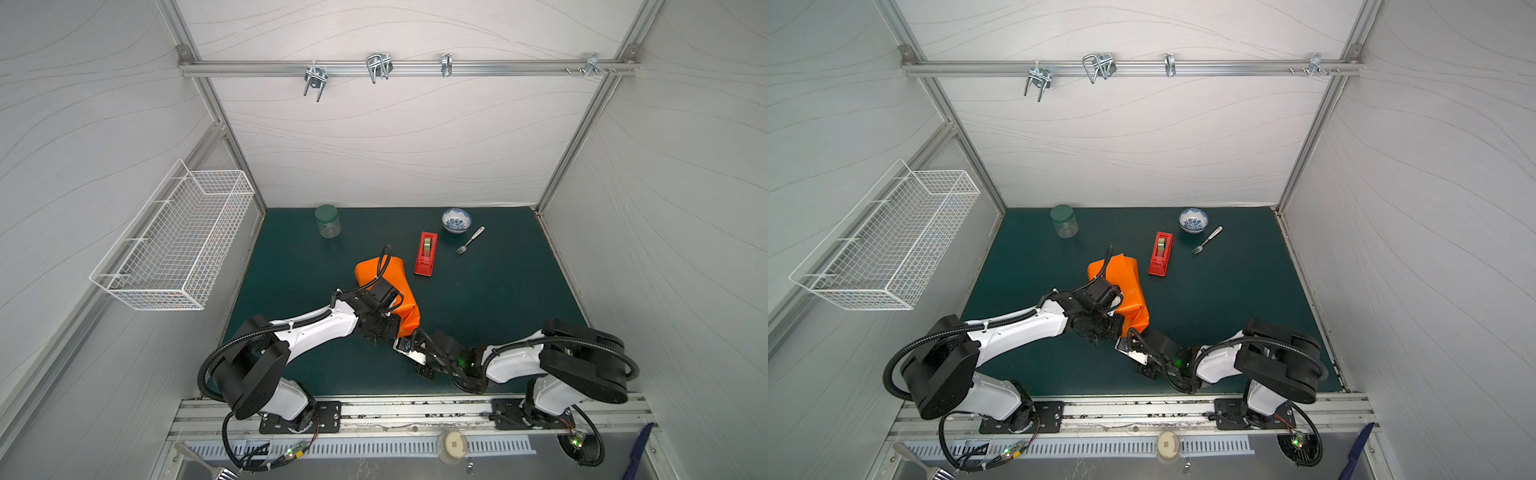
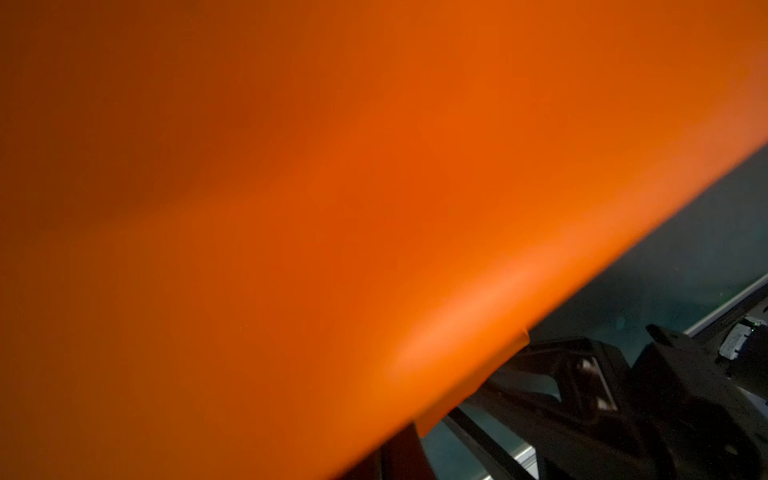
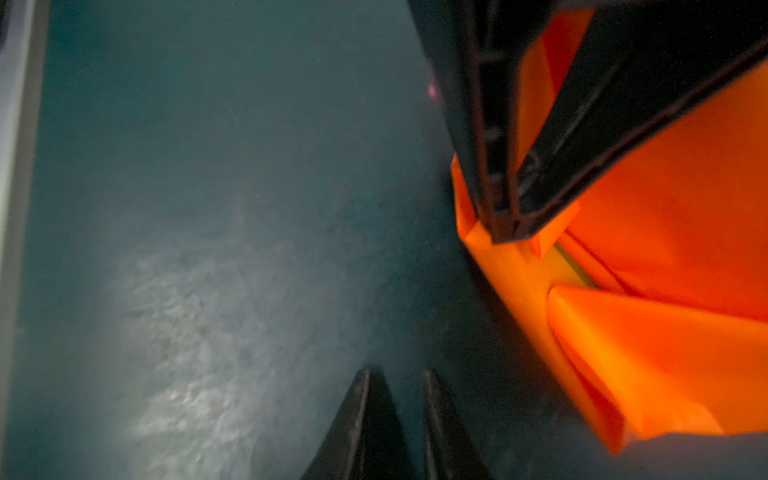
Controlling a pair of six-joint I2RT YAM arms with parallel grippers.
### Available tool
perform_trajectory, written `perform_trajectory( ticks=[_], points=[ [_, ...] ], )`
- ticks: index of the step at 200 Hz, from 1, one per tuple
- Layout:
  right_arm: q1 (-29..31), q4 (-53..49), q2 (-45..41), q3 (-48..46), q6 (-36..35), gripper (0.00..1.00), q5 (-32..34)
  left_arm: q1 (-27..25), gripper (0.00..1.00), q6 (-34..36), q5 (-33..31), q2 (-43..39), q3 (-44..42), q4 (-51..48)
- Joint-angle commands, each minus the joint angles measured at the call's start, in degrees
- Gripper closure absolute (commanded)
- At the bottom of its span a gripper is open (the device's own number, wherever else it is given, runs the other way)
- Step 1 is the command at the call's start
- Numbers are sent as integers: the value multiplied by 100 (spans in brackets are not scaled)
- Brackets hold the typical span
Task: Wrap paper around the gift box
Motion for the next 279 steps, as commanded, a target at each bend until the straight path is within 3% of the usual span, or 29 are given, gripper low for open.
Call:
perform_trajectory(
  ticks=[1, 83, 139, 175, 203, 230, 251, 279],
  points=[
    [-77, 467, 466, -33, -380, 77, 356, 49, 100, 78, 119, -155, -39, 173],
    [-211, 1905, 1330, -108, -447, 81, 922, 117, 96, 86, 218, -227, -119, 223],
    [-217, 2491, 1681, -108, -527, 82, 1089, 125, 69, 47, -19, -785, -275, 218],
    [-233, 2796, 1810, -135, -559, 84, 1186, 166, 58, 98, -668, -1432, -431, 51],
    [-282, 2865, 1829, -150, -486, 84, 1182, 168, 35, 308, -1505, -2095, -664, 59],
    [-361, 2922, 1863, -144, -325, 85, 1153, 172, 25, 638, -2178, -2762, -1100, 571],
    [-432, 2930, 1871, -134, -184, 85, 1096, 172, 5, 1025, -2364, -3288, -1612, 1308],
    [-523, 2989, 1894, -173, 24, 85, 1029, 166, 1, 1517, -2362, -3962, -2155, 2057]
  ],
)
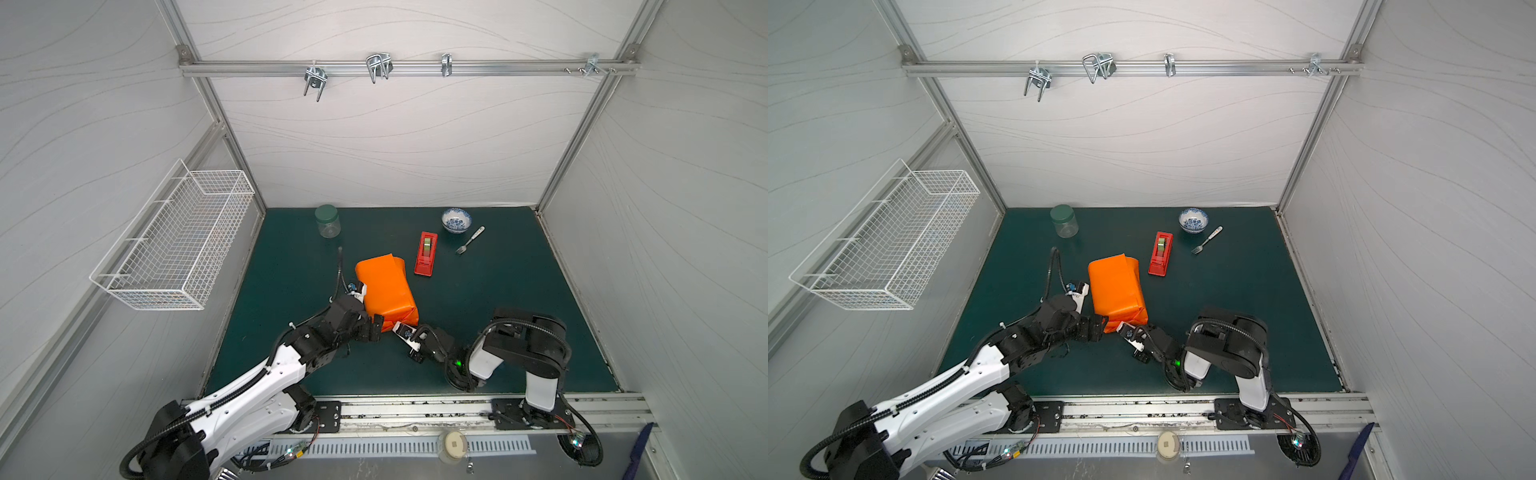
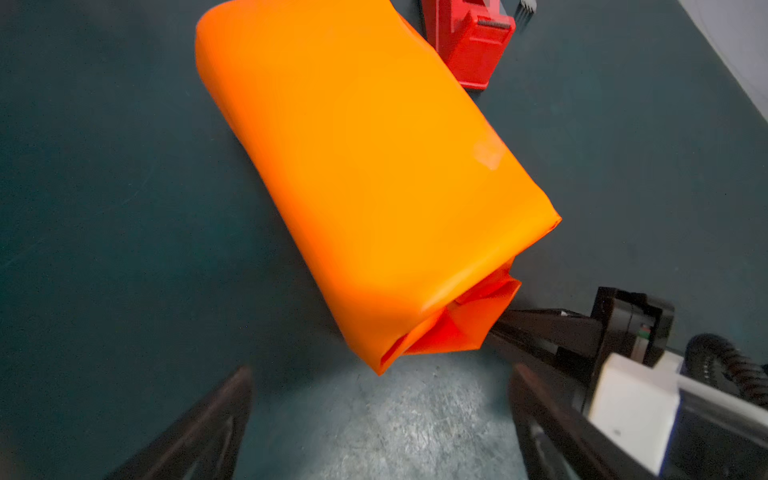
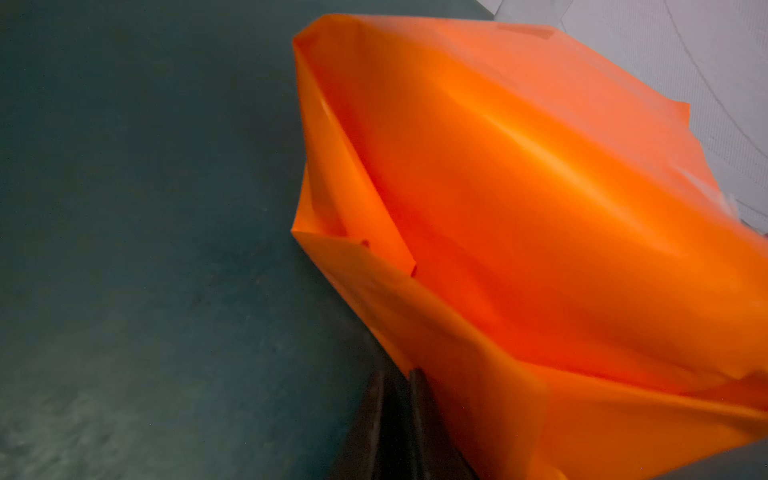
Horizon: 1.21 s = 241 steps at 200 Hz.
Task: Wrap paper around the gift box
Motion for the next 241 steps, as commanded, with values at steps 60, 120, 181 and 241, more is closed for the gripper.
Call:
perform_trajectory(
  ticks=[60, 120, 181, 241],
  points=[
    [-225, -4, 250, -65, 368, 86, -72, -49, 7, 1928, -188, -1076, -803, 2069],
    [-234, 37, 297, -70, 502, 86, -185, -847, 4, 3926, -816, -138, -859, 2405],
    [-252, 37, 244, -56, 501, 87, -246, -922, 2, 4605, -541, 391, -973, 2871],
    [-267, 35, 238, -55, 685, 88, -256, -991, 1, 5299, -530, 1168, -978, 3387]
  ],
)
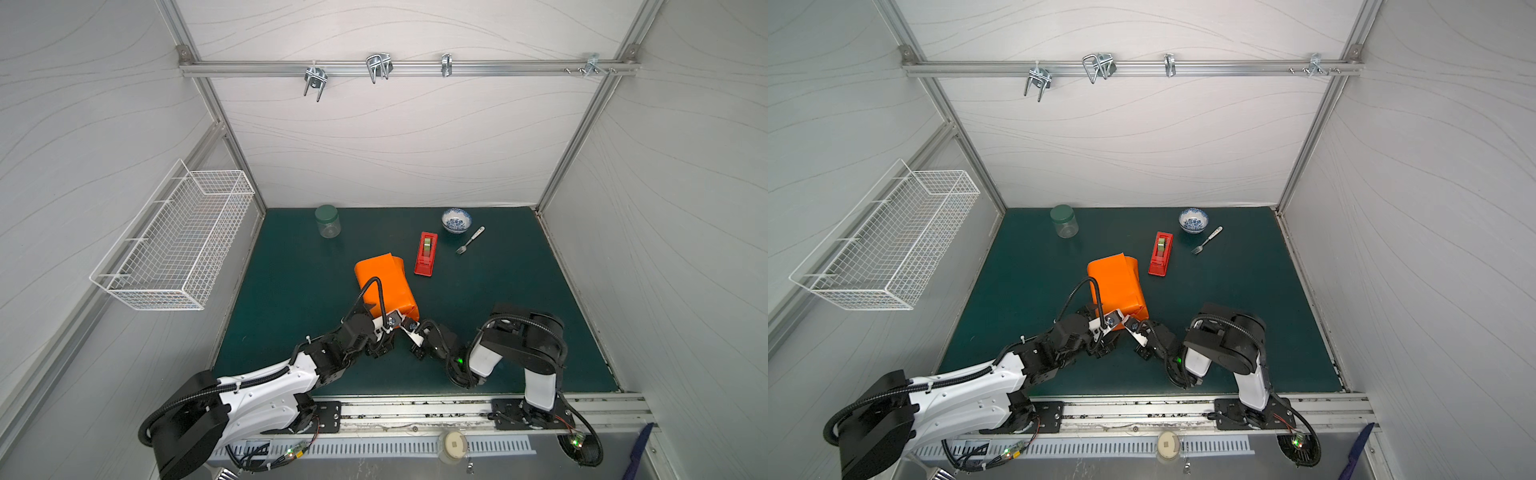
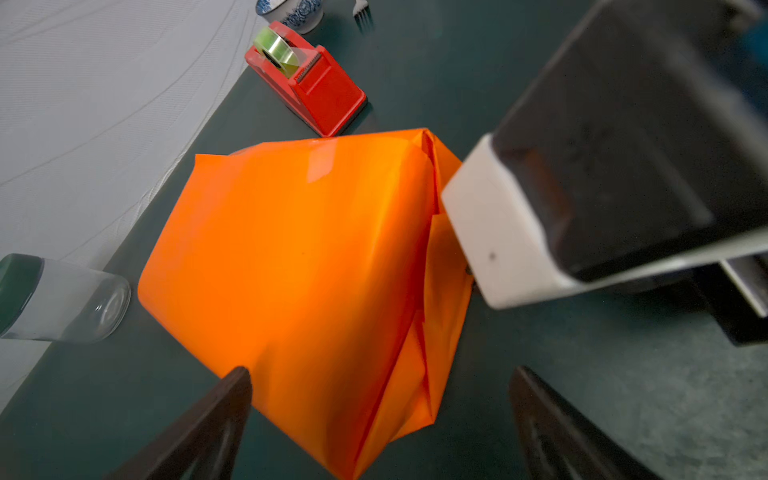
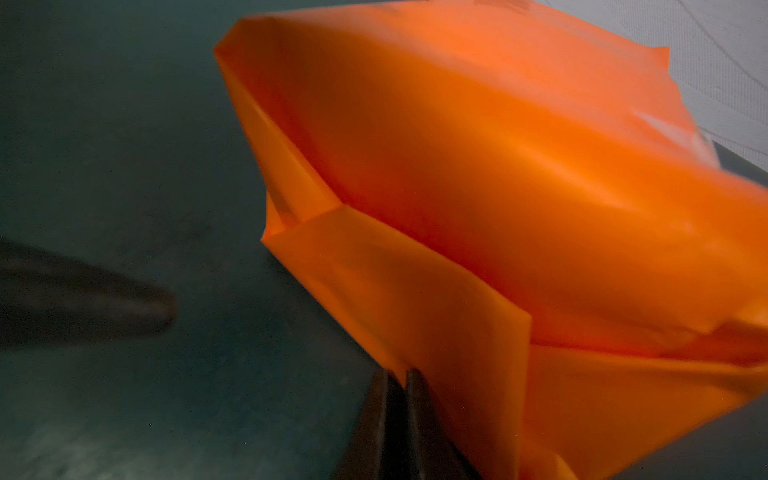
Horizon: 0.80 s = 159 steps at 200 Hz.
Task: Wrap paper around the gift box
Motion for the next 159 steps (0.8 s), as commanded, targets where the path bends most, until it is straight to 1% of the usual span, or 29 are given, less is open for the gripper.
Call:
perform_trajectory(
  ticks=[1, 18, 44, 60, 69, 72, 78, 94, 118, 159],
  points=[
    [-45, -192, 117, -25, 86, 88, -40, -32, 1, 507, 3, 138, 44, 592],
    [-42, -190, 121, -16, 84, 88, -52, -32, 1, 751, -8, 349, 43, 738],
    [-54, -197, 118, -16, 75, 88, -41, -35, 1, 1096, -73, 907, 159, 919],
    [-51, -191, 125, -33, 82, 89, -32, -33, 1, 1299, -286, 1253, 197, 1158],
    [-46, -111, 131, -50, 86, 89, -17, -27, 1, 1359, -399, 1359, 206, 1203],
    [-45, -42, 131, -51, 84, 89, -14, -24, 1, 1368, -413, 1375, 203, 1407],
    [-47, -23, 138, -55, 80, 88, -7, -24, 2, 1400, -395, 1383, 189, 1470],
    [-53, -15, 154, -58, 85, 89, 3, 3, 4, 1425, -286, 1351, 193, 1441],
    [-46, 11, 138, -77, 84, 89, 21, 62, 8, 1422, -343, 1335, 165, 1464],
    [-55, 94, 99, -154, 112, 88, 41, 125, 21, 1383, -385, 1406, 192, 1382]
  ],
)
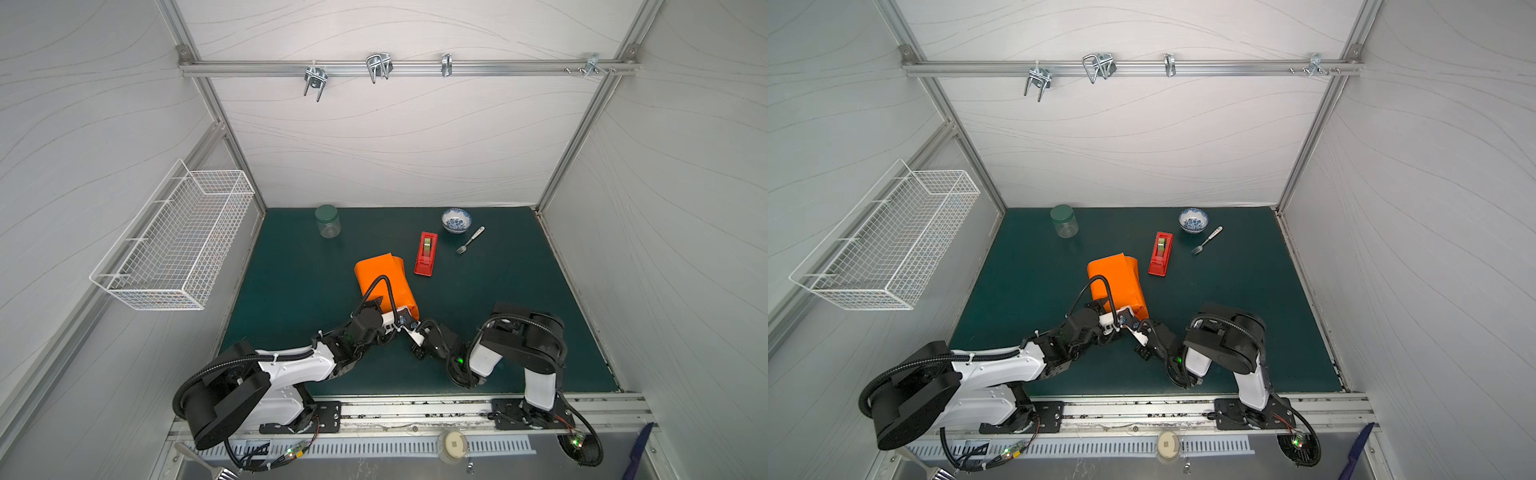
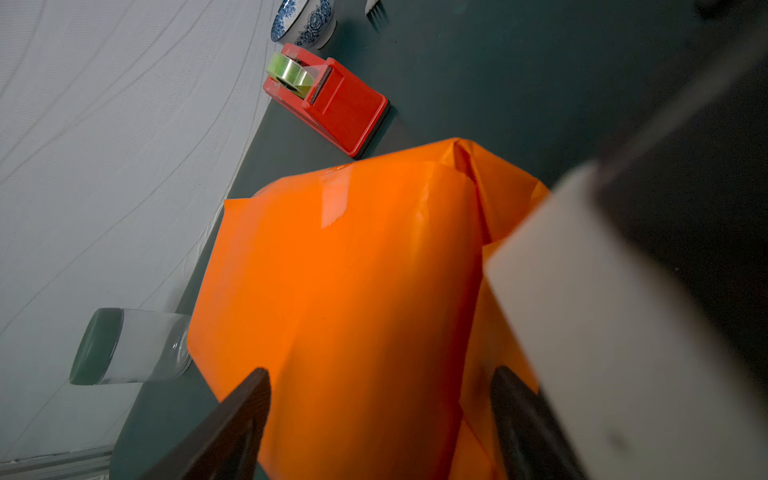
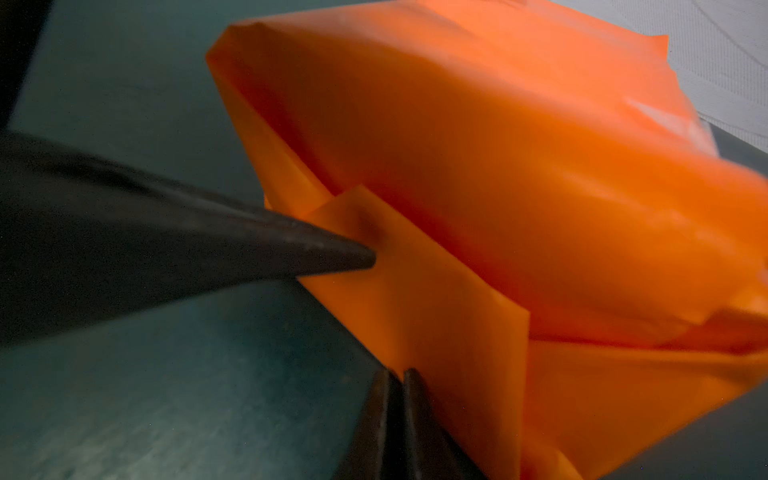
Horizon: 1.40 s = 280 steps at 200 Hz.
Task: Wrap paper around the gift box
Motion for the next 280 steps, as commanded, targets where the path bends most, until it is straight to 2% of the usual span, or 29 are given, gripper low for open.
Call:
perform_trajectory(
  ticks=[1, 74, 121, 155, 187, 253, 280],
  points=[
    [-38, 38, 92, -120, -34, 88, 77, 21, 22, 216, 13, 94, 40, -52],
    [-14, -190, -206, -478, 416, 84, 210, 38, 29, 165, -46, 97, 39, -57],
    [140, -18, 196, -547, 590, 84, 464, 38, 34, 109, 20, -18, 31, -116],
    [51, 15, 305, -348, 426, 86, 373, 37, 34, 85, 79, -66, 31, -117],
    [-134, 12, 194, -276, 349, 87, 162, 36, 28, 103, 109, -116, 14, -117],
    [-257, -96, -62, -122, 113, 88, -120, 38, 6, 185, 65, -125, -39, -67],
    [-319, -179, -172, -104, 115, 89, -216, 34, 1, 255, 30, -147, -100, 15]
  ],
)
